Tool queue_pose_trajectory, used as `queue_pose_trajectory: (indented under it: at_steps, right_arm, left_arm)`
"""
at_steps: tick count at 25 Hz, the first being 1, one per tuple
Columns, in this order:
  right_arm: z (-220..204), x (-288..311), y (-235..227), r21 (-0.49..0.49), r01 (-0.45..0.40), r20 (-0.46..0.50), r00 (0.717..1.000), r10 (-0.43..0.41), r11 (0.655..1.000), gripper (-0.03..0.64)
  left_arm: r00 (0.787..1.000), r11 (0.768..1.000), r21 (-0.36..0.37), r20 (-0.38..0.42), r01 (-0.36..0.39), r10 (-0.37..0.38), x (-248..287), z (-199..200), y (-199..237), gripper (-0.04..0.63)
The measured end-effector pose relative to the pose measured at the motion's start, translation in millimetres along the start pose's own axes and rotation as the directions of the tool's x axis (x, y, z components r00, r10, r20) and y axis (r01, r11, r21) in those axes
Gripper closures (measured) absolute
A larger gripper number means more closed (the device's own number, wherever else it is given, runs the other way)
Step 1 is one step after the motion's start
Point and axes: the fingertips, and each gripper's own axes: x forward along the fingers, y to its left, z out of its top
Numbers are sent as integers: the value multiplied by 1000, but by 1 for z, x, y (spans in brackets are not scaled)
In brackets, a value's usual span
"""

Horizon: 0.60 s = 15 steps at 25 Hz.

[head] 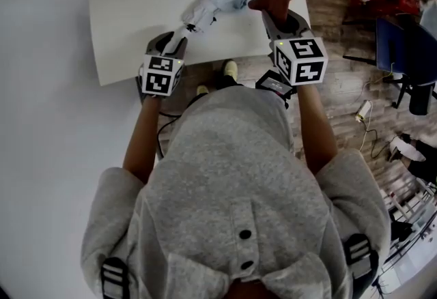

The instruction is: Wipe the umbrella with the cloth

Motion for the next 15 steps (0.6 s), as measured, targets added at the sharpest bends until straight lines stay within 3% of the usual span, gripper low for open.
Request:
queue_pose_trajectory:
  at_steps: [6,15]
  right_arm:
    - [-9,26,-13,-14,18,-51,999,-18,1000,535]
    - [-33,57,-18,-76,36,-149,988,-47,996,535]
  left_arm:
    - [995,1000,26,-99,4,-1,20,-17,11,436]
    - [990,998,14,-130,60,-58,30,-23,8,431]
